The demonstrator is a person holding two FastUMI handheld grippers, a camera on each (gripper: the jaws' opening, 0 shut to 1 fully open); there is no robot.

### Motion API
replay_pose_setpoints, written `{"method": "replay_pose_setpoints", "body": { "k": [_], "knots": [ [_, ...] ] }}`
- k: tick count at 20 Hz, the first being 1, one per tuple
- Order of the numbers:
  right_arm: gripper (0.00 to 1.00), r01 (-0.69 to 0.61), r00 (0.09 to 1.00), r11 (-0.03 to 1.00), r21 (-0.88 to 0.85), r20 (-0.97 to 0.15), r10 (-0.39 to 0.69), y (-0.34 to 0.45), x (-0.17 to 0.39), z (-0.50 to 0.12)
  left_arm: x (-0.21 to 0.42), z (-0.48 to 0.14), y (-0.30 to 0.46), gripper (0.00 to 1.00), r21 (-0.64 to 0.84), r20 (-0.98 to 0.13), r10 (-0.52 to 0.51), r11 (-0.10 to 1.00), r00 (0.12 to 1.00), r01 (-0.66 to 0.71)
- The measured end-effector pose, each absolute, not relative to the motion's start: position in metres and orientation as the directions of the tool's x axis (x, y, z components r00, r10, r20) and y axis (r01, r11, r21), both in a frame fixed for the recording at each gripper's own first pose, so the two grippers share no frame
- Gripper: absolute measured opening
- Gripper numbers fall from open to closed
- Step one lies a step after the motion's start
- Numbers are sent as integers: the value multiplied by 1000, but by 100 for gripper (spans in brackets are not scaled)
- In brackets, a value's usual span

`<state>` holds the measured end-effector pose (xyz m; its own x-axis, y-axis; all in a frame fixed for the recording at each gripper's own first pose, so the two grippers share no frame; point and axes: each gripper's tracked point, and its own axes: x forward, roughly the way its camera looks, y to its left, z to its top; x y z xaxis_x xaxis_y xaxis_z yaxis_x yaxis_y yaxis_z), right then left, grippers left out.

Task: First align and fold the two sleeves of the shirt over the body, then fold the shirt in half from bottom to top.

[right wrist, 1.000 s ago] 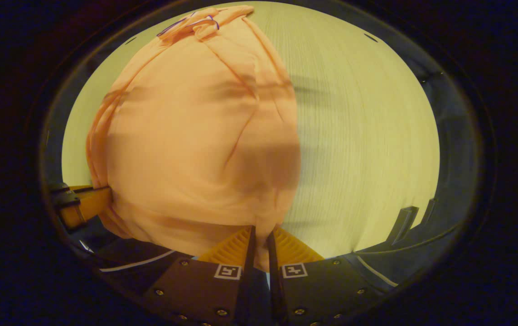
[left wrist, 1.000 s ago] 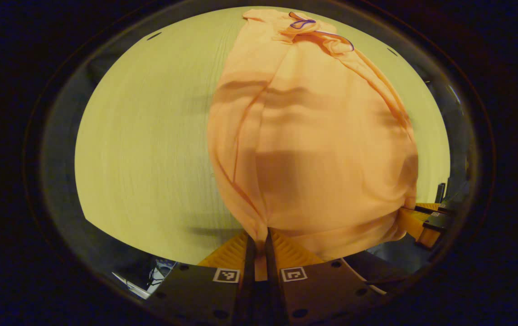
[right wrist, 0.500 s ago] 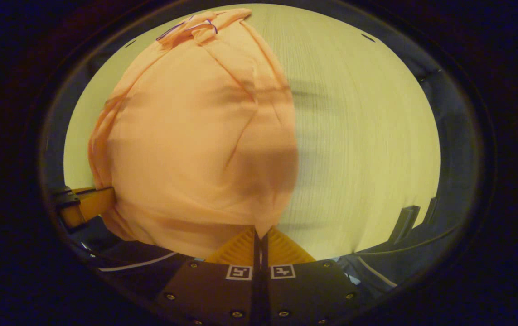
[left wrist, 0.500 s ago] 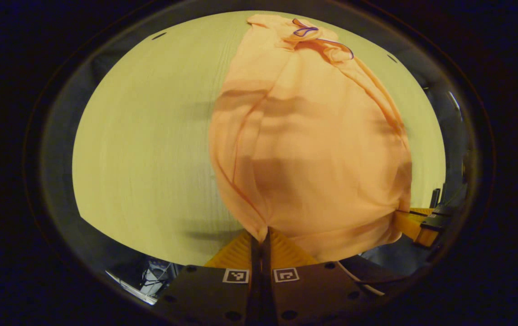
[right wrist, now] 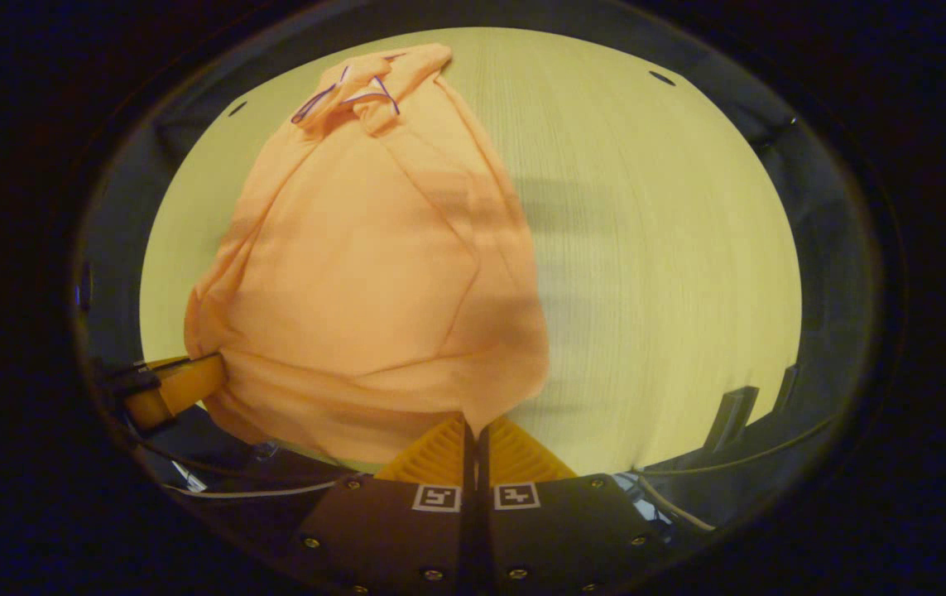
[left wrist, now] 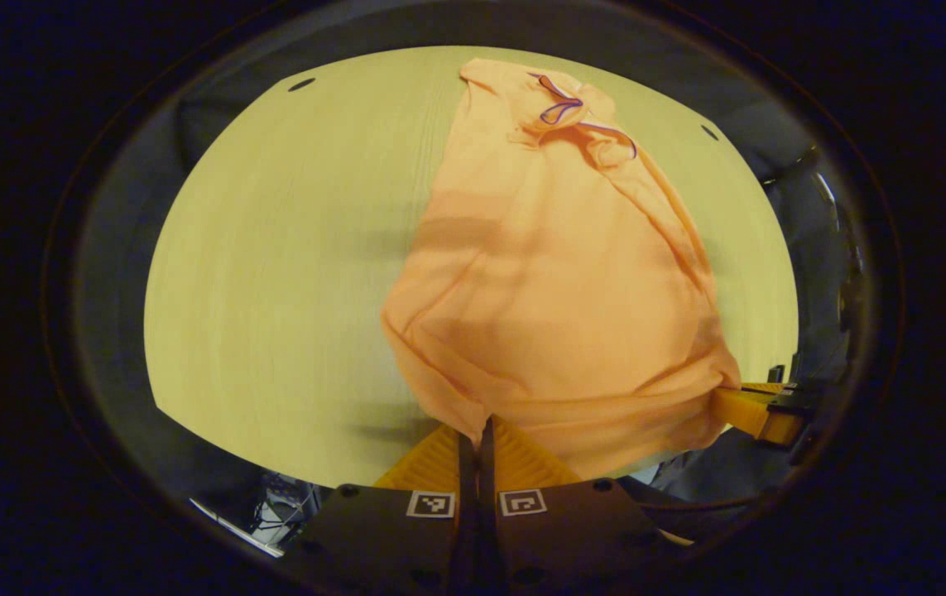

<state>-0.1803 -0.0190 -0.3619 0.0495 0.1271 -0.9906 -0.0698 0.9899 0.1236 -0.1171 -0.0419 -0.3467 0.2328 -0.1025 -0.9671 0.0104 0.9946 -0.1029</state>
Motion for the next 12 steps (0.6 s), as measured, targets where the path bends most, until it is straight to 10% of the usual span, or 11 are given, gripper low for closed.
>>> {"method": "replay_pose_setpoints", "body": {
  "k": [12],
  "knots": [
    [0,-82,242,984,159,-954,175,-10,-53,-308,-2,-301,-32,10,-132,-912,-113,991,393,-23]
  ]
}}
